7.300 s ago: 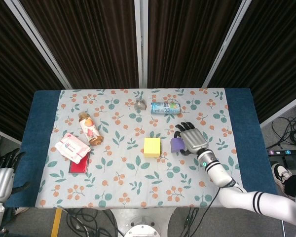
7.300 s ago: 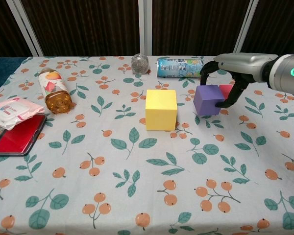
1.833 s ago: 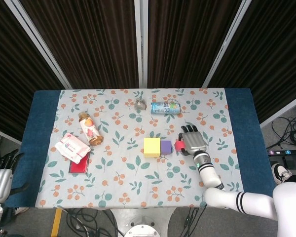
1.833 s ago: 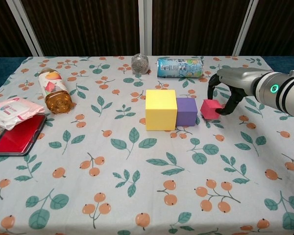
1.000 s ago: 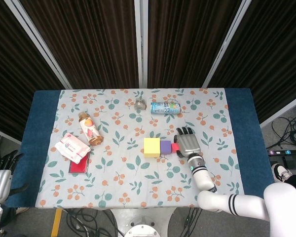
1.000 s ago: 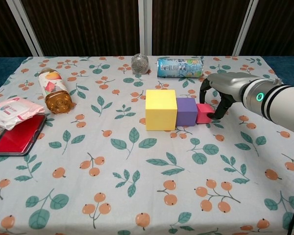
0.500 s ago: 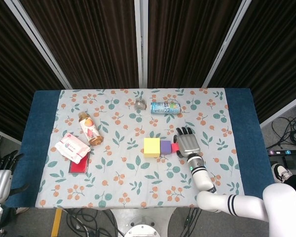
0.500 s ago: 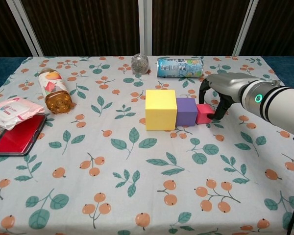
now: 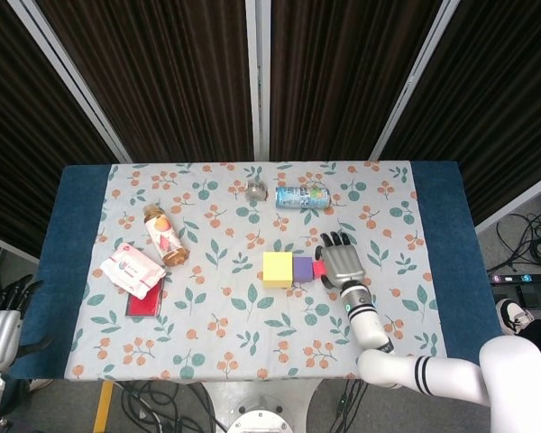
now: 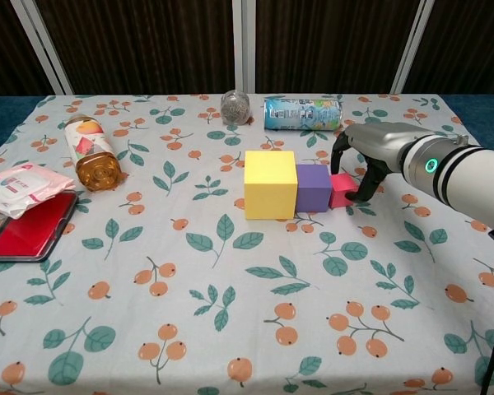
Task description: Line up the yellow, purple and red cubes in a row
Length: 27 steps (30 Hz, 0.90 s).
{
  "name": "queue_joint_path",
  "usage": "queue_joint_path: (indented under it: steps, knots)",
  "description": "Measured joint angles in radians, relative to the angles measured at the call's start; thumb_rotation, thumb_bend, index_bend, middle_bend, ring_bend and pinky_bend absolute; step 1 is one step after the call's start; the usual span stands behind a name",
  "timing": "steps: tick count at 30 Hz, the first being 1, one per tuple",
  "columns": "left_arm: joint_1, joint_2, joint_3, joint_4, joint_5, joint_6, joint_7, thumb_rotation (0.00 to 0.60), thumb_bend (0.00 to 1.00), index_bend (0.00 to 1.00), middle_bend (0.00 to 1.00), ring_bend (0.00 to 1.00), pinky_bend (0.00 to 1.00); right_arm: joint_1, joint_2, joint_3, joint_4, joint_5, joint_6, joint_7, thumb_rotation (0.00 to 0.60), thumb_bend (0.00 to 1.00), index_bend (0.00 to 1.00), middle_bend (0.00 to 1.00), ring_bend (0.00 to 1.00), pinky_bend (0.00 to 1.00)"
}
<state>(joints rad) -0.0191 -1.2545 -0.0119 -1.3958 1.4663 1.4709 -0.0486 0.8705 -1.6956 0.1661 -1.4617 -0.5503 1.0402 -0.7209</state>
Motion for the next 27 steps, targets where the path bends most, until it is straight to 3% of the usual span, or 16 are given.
queue_joint_path:
  steps: [7,14,20,27]
  knots:
    - [-0.001,-0.001,0.000,0.002,0.002,0.000,-0.002,0.600,0.09,0.20,0.18,0.13,0.17,-0.018,0.029,0.005,-0.038,-0.027,0.013,0.027,0.600,0.21,0.27,0.07,0.00,0.00]
    - [0.001,0.001,0.001,-0.003,0.005,0.005,0.002,0.600,0.09,0.20,0.18,0.13,0.17,-0.067,0.125,-0.008,-0.121,-0.068,0.014,0.089,0.600,0.22,0.25,0.02,0.00,0.00]
    - [-0.002,0.003,0.002,-0.020,0.013,0.008,0.017,0.600,0.09,0.20,0.18,0.13,0.17,-0.107,0.238,-0.015,-0.194,-0.059,-0.098,0.207,0.600,0.33,0.22,0.00,0.00,0.00]
    - [0.001,0.013,0.003,-0.043,0.019,0.020,0.035,0.600,0.09,0.20,0.18,0.13,0.17,-0.118,0.281,-0.005,-0.184,-0.043,-0.270,0.367,0.600,0.37,0.21,0.00,0.00,0.00]
